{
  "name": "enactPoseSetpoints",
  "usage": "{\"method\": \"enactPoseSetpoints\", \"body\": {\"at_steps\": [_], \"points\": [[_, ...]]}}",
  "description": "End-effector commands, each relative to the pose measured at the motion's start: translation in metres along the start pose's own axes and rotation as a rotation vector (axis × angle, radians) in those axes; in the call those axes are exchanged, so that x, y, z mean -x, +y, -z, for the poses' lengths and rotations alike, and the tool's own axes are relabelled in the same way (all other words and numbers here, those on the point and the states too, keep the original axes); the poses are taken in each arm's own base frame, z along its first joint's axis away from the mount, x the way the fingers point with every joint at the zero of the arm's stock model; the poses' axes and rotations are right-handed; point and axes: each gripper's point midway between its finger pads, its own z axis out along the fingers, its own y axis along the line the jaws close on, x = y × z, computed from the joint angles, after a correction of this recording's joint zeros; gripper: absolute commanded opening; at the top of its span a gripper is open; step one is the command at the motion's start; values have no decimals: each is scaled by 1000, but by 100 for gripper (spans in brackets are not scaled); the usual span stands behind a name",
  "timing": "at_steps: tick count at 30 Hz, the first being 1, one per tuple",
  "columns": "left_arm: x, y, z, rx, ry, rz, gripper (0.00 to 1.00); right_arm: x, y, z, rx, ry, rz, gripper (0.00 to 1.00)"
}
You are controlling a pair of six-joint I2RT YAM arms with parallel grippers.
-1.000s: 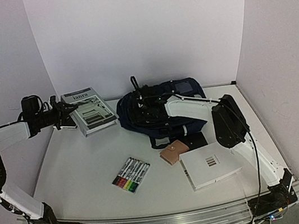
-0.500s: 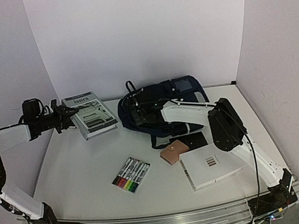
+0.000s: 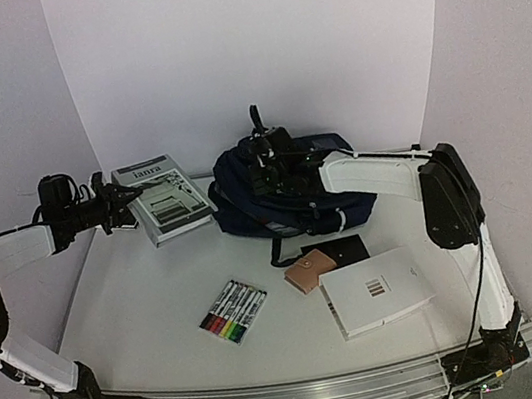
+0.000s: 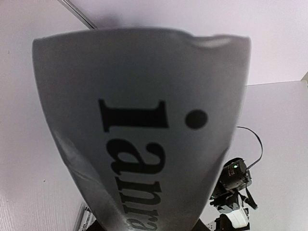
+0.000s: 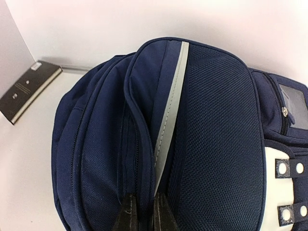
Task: Pack the student bag
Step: Place the book in the student bag.
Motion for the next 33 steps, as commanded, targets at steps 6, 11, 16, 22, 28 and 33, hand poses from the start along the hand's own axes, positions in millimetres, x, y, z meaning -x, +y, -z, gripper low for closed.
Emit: {"method": "enactPoseSetpoints", "body": {"at_steps": [6, 11, 16, 22, 28, 33], "points": [[-21, -32, -39, -96, 82, -78, 29, 134, 11, 116, 292, -385, -277, 0], [-21, -27, -47, -100, 79, -53, 29, 147, 12, 136, 374, -409, -302, 0], [-26, -27, -80, -120, 128, -55, 28, 147, 23, 143, 455, -406, -315, 0], [-23, -16, -127, -122, 157, -53, 27, 154, 31, 151, 523, -416, -338, 0], [-21, -11, -183, -118, 159, -92, 27, 155, 34, 155, 549, -414, -342, 0], [-23, -2, -226, -112, 145, -109, 28, 152, 38, 156, 570, -402, -347, 0]]}}
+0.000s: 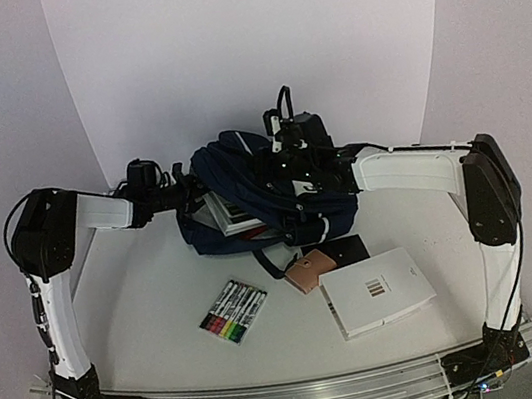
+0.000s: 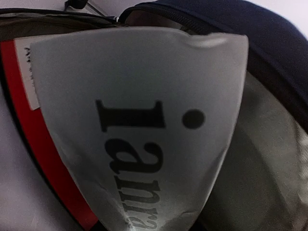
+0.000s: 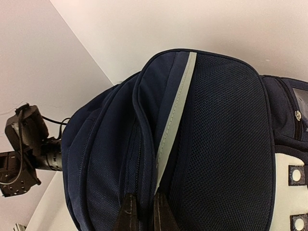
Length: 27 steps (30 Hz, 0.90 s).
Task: Pack the student bag
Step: Place the book in the student bag.
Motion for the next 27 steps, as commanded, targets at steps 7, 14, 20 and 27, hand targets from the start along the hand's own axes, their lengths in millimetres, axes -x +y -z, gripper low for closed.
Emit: {"method": "enactPoseSetpoints", "body": {"at_steps": [7, 14, 20, 27], "points": [[8, -5, -70, 20, -24, -153, 40, 99, 64, 53, 219, -273, -38, 0], [14, 0, -56, 178, -32, -265, 71, 100, 61, 57, 202, -281, -26, 0], [15, 3, -27, 326, -70, -322, 86, 101, 60, 59, 197, -285, -22, 0], [1, 10, -14, 381, -49, -305, 88, 101, 59, 59, 193, -286, -20, 0]]}}
